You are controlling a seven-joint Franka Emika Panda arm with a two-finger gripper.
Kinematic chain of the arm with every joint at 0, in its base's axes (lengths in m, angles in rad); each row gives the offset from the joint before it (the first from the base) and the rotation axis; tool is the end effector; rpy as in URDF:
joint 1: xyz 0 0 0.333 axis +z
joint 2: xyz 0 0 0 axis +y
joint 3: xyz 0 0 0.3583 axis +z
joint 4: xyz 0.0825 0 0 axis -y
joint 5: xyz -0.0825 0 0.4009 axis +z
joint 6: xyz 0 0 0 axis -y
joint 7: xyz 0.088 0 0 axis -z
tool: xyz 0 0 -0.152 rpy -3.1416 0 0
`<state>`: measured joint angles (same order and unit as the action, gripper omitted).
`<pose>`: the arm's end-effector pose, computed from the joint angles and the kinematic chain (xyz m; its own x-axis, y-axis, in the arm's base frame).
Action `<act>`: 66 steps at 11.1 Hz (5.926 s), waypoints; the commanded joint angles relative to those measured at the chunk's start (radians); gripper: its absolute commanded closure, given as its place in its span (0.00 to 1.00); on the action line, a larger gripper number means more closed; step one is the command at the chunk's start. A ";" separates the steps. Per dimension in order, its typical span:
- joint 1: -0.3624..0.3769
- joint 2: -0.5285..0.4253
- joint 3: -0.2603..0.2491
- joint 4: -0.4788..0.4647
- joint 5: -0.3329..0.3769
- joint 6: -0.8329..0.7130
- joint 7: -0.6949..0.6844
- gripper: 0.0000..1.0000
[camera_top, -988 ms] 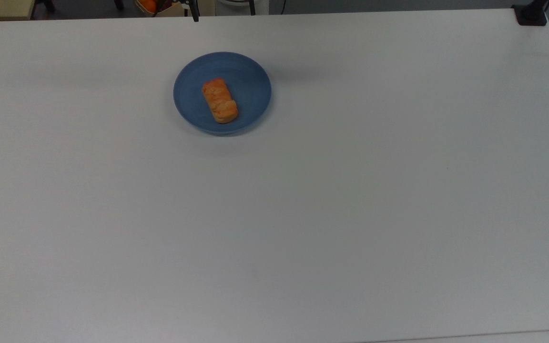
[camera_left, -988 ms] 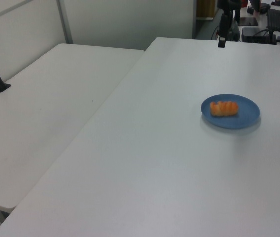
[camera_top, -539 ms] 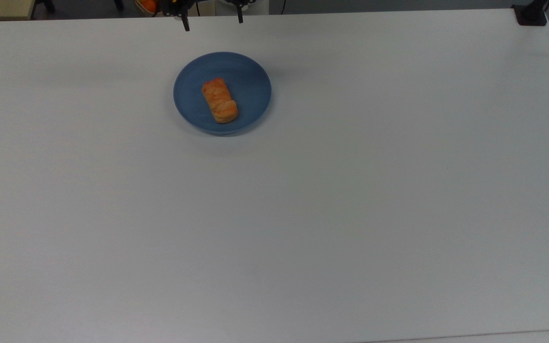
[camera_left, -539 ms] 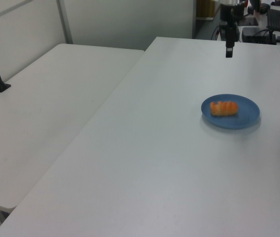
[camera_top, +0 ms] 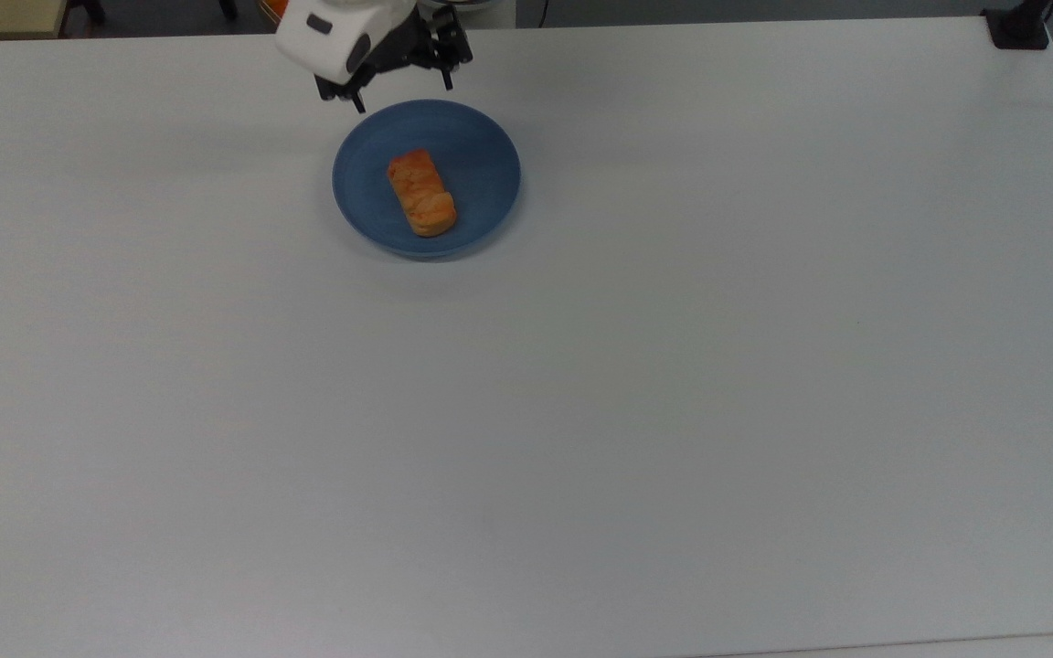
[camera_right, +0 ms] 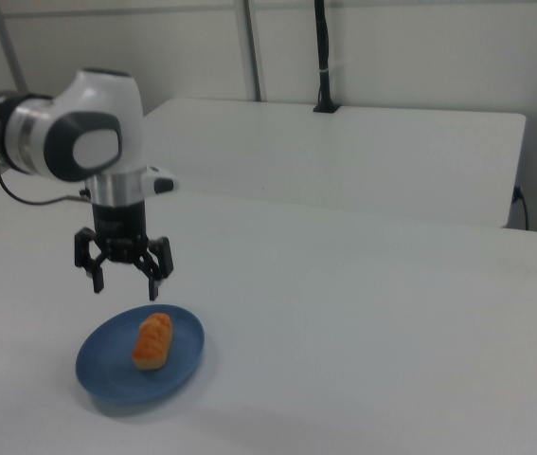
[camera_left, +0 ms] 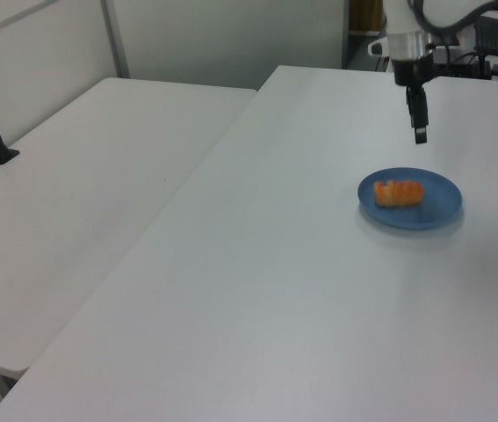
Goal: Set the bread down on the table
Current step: 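Move the open gripper over the orange bread roll on the blue plate, then lower the gripper and close it around the bread roll, then lift the bread roll off the plate and carry it away from the plate, then lower the bread roll onto the bare table and open the gripper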
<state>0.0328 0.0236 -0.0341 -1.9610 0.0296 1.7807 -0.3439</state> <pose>0.5466 0.0032 0.4370 0.9264 0.3299 -0.1818 0.3177 -0.9436 -0.0930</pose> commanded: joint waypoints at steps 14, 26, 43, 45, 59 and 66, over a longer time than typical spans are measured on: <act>0.032 0.079 0.006 -0.329 -0.045 0.626 0.000 0.56; 0.104 -0.047 0.115 0.083 -0.028 -0.067 0.181 0.62; 0.369 0.206 0.568 0.068 -0.040 0.411 0.973 0.62; 0.391 0.246 0.568 0.042 -0.123 0.508 1.063 0.62; 0.429 0.415 0.542 0.034 -0.272 0.574 1.212 0.14; 0.360 0.328 0.536 0.065 -0.269 0.484 1.206 0.00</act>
<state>0.4215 0.4197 0.5136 -1.9060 -0.2217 2.3291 0.8441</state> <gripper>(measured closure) 0.000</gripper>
